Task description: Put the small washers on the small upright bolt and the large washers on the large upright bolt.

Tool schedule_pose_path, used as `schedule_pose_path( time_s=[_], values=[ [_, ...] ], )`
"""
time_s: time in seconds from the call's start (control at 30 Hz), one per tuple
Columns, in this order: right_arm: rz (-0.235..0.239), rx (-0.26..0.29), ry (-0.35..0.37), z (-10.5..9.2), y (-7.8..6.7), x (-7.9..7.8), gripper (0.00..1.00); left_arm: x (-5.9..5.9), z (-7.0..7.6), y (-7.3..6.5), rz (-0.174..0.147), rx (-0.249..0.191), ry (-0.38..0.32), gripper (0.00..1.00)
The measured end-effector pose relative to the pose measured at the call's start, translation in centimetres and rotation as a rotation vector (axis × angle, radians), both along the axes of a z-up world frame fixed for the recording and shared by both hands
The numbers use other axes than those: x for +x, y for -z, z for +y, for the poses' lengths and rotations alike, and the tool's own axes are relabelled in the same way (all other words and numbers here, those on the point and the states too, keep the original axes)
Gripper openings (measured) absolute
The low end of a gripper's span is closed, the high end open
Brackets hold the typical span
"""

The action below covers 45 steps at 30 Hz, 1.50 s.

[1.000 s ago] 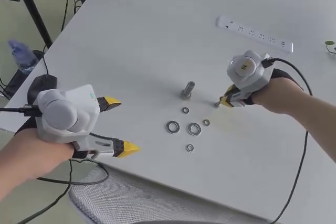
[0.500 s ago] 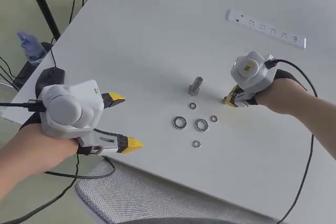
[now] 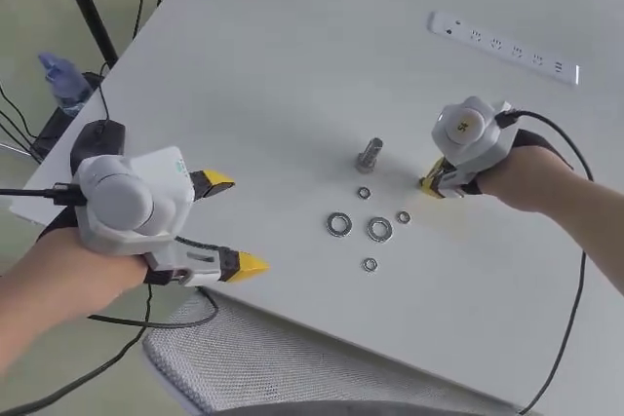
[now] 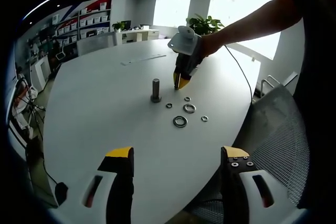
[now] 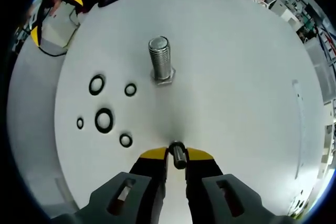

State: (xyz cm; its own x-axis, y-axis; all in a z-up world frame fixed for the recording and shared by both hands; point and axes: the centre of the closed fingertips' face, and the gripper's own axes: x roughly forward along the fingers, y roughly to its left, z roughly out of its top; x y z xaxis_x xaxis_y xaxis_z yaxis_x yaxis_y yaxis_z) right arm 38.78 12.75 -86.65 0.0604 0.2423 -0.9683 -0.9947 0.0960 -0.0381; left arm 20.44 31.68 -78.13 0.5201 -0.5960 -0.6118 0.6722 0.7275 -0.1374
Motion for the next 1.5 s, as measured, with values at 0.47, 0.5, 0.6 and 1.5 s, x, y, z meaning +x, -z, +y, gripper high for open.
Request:
schedule_pose_path(
  time_s=[0.47,0.5,0.6,1.5],
  values=[
    [0.001,0.004,0.014,-0.1,-0.2,-0.1,0.13,0.0,-0.1,0.2,0.007,0.002,0.007,0.65],
    [-0.007,0.005,0.010,-0.1,-0.2,0.0,0.13,0.0,-0.1,0.2,0.007,0.004,0.007,0.65],
    [-0.010,0.008,0.010,-0.1,-0.1,0.3,0.14,0.1,-0.3,0.1,0.008,-0.001,0.006,0.65],
    [0.021,0.032,0.042,0.3,-2.7,-0.3,0.27,0.4,-0.8,-1.4,-0.047,-0.042,0.002,0.68]
  ],
)
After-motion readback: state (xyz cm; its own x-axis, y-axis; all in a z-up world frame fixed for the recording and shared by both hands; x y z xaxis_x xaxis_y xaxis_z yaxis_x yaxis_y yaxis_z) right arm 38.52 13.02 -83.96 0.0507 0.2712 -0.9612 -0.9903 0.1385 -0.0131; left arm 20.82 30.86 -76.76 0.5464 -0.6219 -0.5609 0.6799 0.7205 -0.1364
